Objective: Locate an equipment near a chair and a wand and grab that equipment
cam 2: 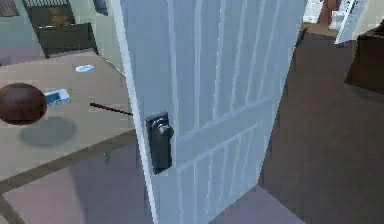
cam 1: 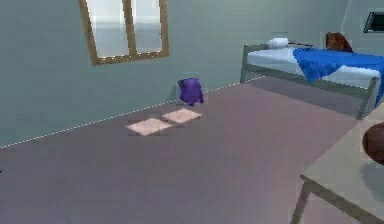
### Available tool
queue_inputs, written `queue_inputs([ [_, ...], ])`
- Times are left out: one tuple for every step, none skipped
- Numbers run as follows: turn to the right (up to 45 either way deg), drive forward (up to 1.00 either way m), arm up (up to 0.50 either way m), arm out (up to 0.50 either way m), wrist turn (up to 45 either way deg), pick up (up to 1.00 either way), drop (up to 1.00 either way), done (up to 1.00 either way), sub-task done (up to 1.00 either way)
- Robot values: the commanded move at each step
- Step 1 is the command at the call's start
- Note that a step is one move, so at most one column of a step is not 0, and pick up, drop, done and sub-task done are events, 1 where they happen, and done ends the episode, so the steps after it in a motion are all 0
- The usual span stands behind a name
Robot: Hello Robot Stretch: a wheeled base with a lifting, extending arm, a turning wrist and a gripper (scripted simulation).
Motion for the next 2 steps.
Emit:
queue_inputs([
  [0.0,1.0,0.0,0.0,0.0,0.0,0.0,0.0,0.0],
  [-21.0,0.0,0.0,0.0,0.0,0.0,0.0,0.0,0.0],
])
